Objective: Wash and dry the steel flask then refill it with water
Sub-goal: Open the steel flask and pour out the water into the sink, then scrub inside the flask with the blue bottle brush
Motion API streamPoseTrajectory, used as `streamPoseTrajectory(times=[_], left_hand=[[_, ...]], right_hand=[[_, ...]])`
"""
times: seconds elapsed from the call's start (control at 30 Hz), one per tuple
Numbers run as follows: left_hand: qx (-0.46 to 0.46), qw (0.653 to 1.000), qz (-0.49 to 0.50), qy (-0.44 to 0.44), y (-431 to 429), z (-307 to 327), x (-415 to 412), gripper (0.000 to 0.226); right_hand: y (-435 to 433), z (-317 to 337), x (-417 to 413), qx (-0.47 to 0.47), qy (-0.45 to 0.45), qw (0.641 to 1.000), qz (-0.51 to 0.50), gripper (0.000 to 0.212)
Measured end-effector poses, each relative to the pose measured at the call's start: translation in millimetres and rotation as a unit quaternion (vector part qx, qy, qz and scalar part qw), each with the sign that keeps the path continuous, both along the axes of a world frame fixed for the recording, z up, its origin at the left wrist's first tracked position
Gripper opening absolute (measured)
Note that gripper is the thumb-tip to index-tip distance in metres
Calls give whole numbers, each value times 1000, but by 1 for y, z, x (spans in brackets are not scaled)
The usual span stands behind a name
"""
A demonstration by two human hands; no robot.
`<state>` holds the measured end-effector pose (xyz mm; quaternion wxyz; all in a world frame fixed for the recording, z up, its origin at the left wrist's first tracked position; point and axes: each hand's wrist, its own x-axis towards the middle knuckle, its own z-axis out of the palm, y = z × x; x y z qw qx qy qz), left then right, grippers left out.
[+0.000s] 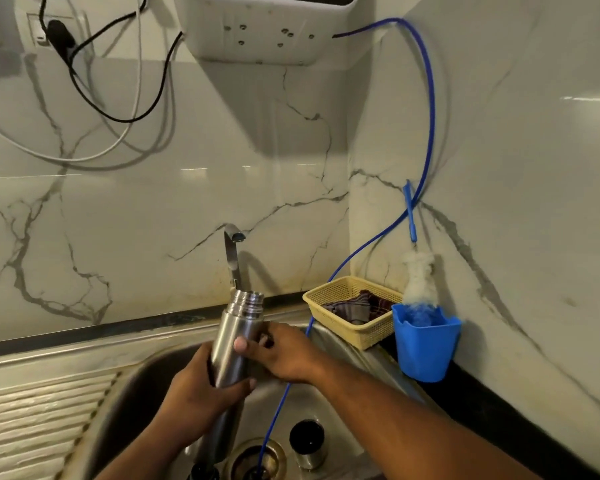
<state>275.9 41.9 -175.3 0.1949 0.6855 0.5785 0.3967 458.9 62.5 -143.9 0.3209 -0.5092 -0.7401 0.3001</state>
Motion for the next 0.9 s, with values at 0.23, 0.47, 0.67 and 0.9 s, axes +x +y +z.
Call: streamPoseTrajectory(times=[0.23, 0.47, 0.67, 0.9], left_hand=[[-17, 999, -30, -18, 0, 2, -3, 84], [-22, 998, -58, -32, -5, 6, 1, 88], [-27, 997, -50, -42, -4, 12, 2, 97], [-26, 997, -52, -44, -1, 10, 0, 98]], right_hand=[[-25, 65, 42, 174, -192, 964, -66, 52], [-24, 158, 146, 191, -728, 654, -81, 55], [-21, 163, 171, 127, -820, 550, -94, 36], [-26, 175, 171, 201, -819, 533, -68, 30]])
